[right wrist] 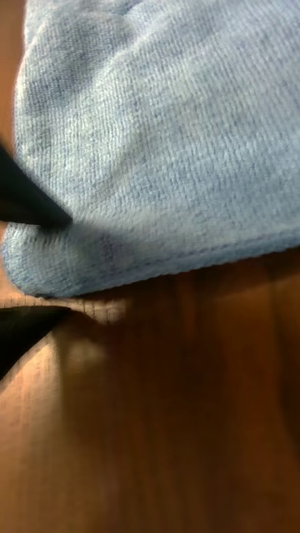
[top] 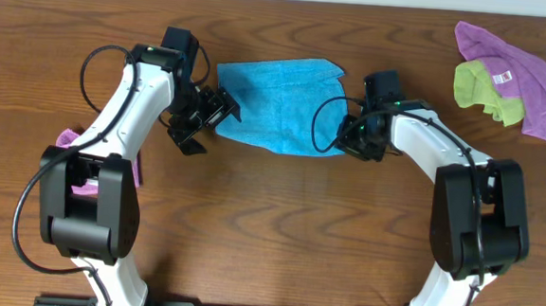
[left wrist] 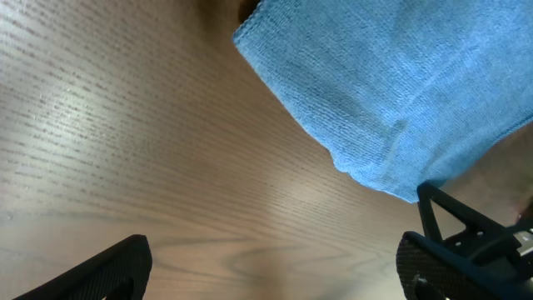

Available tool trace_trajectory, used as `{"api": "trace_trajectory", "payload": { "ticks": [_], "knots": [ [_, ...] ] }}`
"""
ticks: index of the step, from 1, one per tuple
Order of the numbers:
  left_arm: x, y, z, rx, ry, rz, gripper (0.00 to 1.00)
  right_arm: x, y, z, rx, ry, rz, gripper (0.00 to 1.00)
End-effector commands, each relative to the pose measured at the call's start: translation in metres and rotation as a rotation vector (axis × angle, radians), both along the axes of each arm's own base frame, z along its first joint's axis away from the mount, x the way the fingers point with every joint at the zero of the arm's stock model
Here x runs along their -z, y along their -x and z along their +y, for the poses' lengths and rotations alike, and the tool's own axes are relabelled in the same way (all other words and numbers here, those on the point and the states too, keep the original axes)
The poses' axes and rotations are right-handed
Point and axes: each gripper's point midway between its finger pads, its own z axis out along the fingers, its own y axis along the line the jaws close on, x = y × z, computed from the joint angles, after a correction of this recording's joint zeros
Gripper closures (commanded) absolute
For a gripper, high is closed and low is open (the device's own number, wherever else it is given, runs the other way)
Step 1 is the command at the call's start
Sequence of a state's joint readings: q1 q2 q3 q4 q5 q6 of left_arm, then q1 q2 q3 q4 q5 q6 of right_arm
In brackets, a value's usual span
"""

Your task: Fold the cloth

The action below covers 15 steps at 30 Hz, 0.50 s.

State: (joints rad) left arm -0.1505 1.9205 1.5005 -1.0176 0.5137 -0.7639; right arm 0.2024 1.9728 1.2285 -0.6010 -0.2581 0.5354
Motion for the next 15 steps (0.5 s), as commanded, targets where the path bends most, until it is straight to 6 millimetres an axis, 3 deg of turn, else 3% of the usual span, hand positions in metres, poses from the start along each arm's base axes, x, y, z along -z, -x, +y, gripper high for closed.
{"api": "trace_trajectory", "payload": {
  "ticks": [1,3,9,12,15],
  "knots": [
    [-0.004,-0.004,0.004,0.021,-0.008,-0.035,0.05,0.01,0.003,0.003,0.003,-0.006,0.022,0.9],
    [-0.001,-0.005,0.01,0.02,-0.046,-0.041,0.05,0.01,0.003,0.003,0.003,-0.006,0.02,0.99],
    [0.006,-0.007,0.022,0.035,-0.126,-0.052,0.04,0.008,0.01,0.003,0.0,-0.009,0.048,0.99],
    [0.017,-0.005,0.022,0.033,-0.126,-0.017,0.04,-0.004,0.013,0.006,-0.004,-0.027,0.045,0.99],
    [0.036,0.0,0.017,0.036,-0.1,0.053,0.03,-0.029,0.011,0.007,-0.006,-0.038,-0.004,0.99]
  ]
}}
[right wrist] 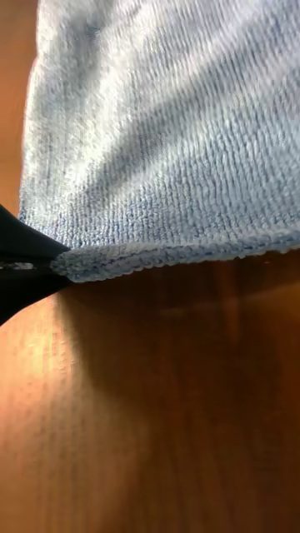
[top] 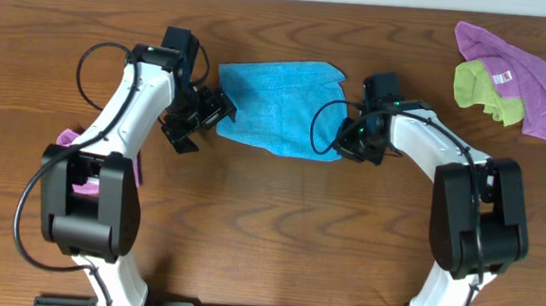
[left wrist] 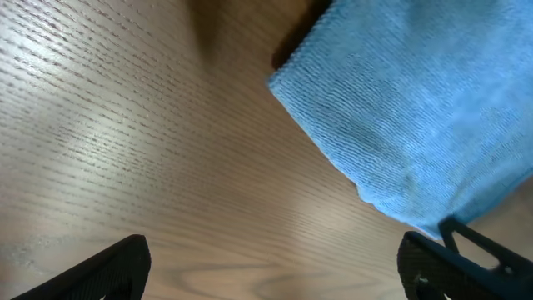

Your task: Fold the cloth

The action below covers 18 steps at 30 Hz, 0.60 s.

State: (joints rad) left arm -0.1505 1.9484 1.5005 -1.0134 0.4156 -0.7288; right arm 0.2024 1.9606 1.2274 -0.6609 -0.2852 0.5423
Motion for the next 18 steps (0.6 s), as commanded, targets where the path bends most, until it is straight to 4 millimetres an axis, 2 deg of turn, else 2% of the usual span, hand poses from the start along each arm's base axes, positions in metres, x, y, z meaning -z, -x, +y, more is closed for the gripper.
{"api": "trace_trajectory", "payload": {
  "ticks": [1,4,5,8,12,18],
  "knots": [
    [0.027,0.004,-0.002,0.004,0.015,0.084,0.02,-0.038,-0.005,0.005,-0.006,-0.027,-0.088,0.99],
    [0.041,0.008,-0.006,0.008,0.038,0.132,0.0,-0.068,-0.009,0.006,-0.007,-0.044,-0.167,0.99],
    [0.047,0.011,-0.009,0.013,0.045,0.152,0.1,-0.081,-0.011,0.007,-0.007,-0.051,-0.202,0.99],
    [0.056,0.014,-0.015,0.026,0.05,0.179,0.18,-0.104,-0.013,0.004,-0.002,-0.049,-0.269,0.99],
    [0.058,0.01,-0.029,0.038,0.07,0.154,0.18,-0.111,-0.012,0.002,0.001,-0.042,-0.285,0.99],
    [0.06,-0.014,-0.053,0.032,0.086,0.044,0.18,-0.112,-0.009,0.008,-0.012,-0.076,-0.271,0.99]
  ]
}}
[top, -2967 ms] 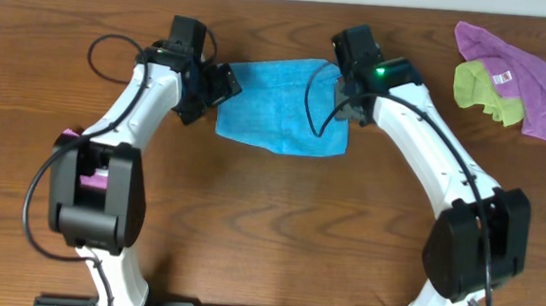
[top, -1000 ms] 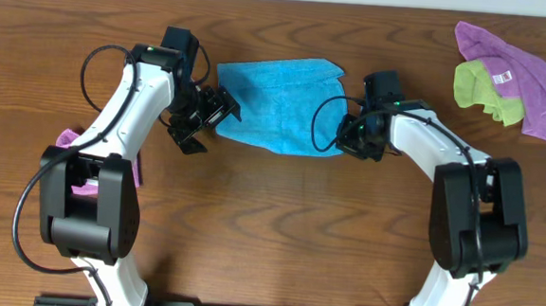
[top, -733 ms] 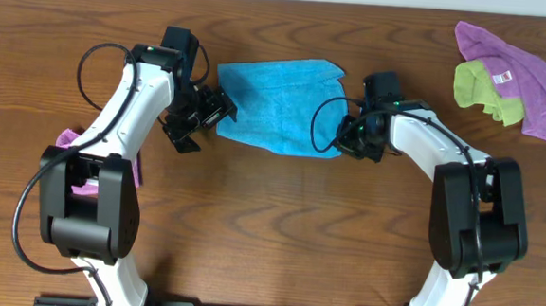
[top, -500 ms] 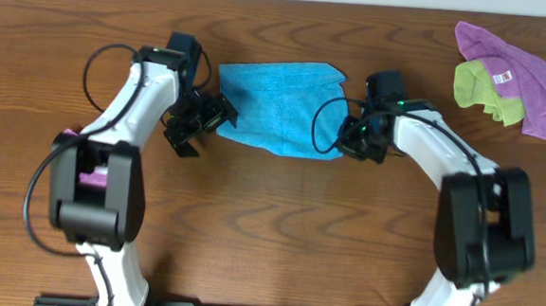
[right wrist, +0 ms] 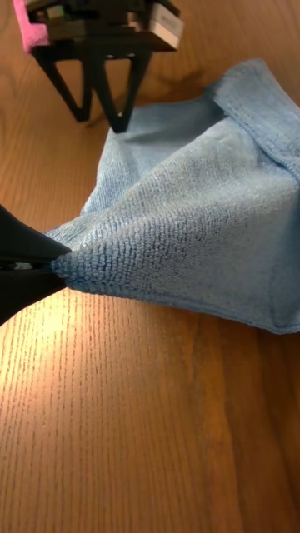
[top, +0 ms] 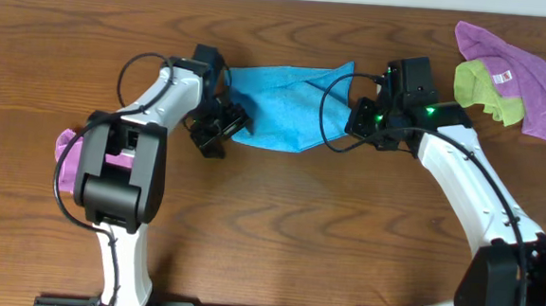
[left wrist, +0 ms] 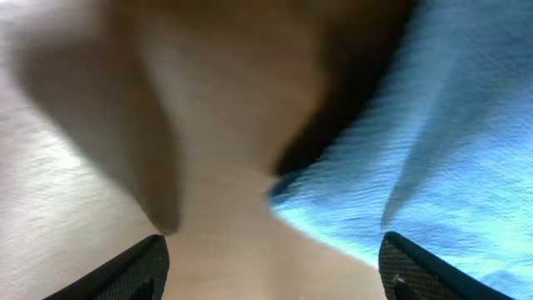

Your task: Fold the cloth

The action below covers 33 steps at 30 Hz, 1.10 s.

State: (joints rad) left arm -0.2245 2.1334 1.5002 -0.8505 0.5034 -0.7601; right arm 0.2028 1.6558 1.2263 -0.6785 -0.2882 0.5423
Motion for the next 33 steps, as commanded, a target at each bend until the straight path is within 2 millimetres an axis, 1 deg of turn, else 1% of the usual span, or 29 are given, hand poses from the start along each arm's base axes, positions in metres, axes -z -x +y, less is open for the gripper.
{"api": "trace_trajectory", "payload": {
  "ticks": [1,6,7,9,10,13,17,21,25,27,30,33],
  "knots": [
    [0.0,-0.006,-0.01,-0.009,-0.013,-0.027,0.18,0.0,0.003,0.006,-0.014,-0.018,0.009,0.99],
    [0.005,-0.01,-0.014,0.017,-0.083,-0.075,0.2,-0.001,0.004,0.009,-0.022,-0.034,0.012,0.99],
    [0.006,-0.01,-0.014,0.018,-0.095,-0.081,0.25,-0.001,0.004,0.009,-0.023,-0.034,0.012,0.99],
    [0.008,-0.013,-0.01,0.017,-0.124,-0.097,0.42,-0.001,0.005,0.01,-0.025,-0.038,0.013,0.99],
    [0.009,-0.015,-0.007,0.016,-0.143,-0.107,0.54,-0.002,0.005,0.011,-0.03,-0.049,0.014,0.99],
    [0.01,-0.022,-0.003,0.012,-0.17,-0.135,0.7,-0.002,0.006,0.012,-0.032,-0.054,0.016,0.99],
    [0.008,-0.026,-0.005,0.017,-0.158,-0.155,0.94,-0.003,0.006,0.014,-0.038,-0.063,0.018,0.99],
    [0.001,-0.021,-0.012,0.071,-0.076,-0.146,0.94,-0.006,0.008,0.015,-0.041,-0.07,0.014,0.99],
    [-0.012,-0.014,-0.003,0.108,-0.06,-0.1,0.94,-0.016,0.008,0.014,-0.041,-0.074,-0.008,0.99],
    [-0.025,-0.013,-0.002,0.141,-0.042,-0.093,0.94,-0.02,0.01,0.013,-0.039,-0.072,-0.014,0.99],
    [-0.047,-0.016,0.0,0.184,-0.036,-0.104,0.94,-0.023,0.013,0.013,-0.04,-0.072,-0.015,0.99],
    [-0.072,-0.017,0.0,0.227,-0.033,-0.112,0.94,-0.025,0.02,0.011,-0.039,-0.068,0.004,0.99]
  ]
}}
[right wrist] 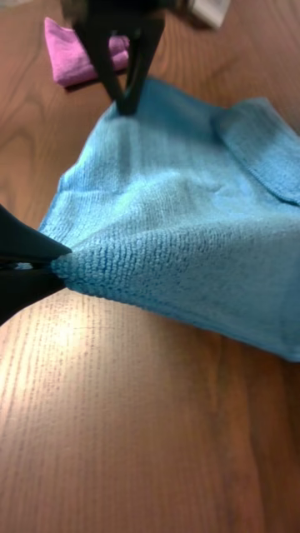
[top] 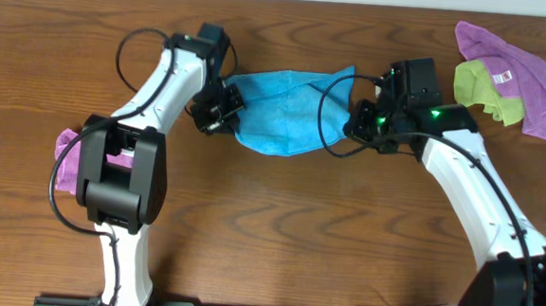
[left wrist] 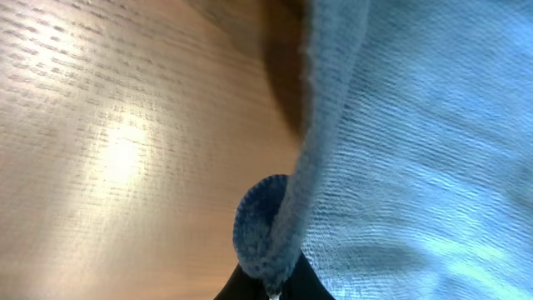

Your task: Fold the cloth

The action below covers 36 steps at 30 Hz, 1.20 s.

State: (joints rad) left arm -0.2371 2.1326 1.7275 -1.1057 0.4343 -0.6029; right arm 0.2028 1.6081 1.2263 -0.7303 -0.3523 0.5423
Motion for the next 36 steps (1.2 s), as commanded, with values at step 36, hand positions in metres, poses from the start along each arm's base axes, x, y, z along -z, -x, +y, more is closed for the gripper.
{"api": "trace_trajectory", "payload": {
  "ticks": [36],
  "knots": [
    [-0.043,0.066,-0.004,0.297,0.037,0.173,0.94,-0.011,0.071,-0.022,-0.038,0.112,0.163,0.99]
  ]
}}
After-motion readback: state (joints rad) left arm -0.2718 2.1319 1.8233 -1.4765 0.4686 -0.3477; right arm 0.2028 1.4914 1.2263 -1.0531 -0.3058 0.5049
